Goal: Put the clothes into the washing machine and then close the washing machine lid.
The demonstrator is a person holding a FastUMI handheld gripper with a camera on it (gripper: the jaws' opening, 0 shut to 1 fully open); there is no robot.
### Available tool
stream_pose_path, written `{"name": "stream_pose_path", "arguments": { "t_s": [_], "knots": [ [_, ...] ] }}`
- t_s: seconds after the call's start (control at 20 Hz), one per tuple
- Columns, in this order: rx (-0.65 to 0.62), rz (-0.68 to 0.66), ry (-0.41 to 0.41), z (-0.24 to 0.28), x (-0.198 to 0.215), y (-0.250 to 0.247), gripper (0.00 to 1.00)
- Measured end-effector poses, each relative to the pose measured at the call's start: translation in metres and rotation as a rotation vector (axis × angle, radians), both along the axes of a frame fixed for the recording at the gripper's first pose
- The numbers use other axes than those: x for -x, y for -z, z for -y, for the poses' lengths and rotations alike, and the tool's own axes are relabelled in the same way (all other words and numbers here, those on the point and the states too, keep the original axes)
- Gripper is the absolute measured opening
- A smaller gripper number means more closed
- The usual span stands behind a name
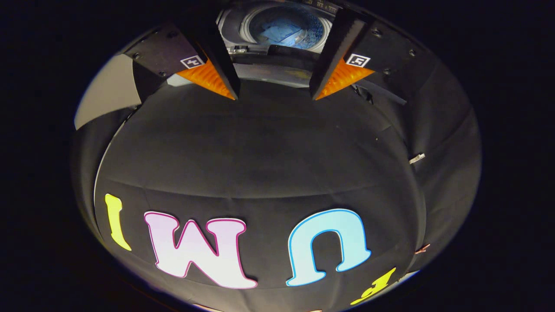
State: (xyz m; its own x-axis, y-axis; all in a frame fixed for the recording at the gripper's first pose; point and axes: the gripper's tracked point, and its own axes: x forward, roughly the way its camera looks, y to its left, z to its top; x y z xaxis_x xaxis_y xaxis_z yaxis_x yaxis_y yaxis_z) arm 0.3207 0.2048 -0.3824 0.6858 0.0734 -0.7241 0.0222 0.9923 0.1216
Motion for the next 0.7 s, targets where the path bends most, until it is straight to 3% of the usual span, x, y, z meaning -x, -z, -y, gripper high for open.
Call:
{"name": "stream_pose_path", "arguments": {
  "t_s": [0.45, 0.7],
  "knots": [
    [0.025, -0.064, -0.094, -0.019, 0.099, 0.021, 1.0],
    [0.005, 0.001, -0.108, -0.009, 0.111, -0.022, 0.99]
  ]
}}
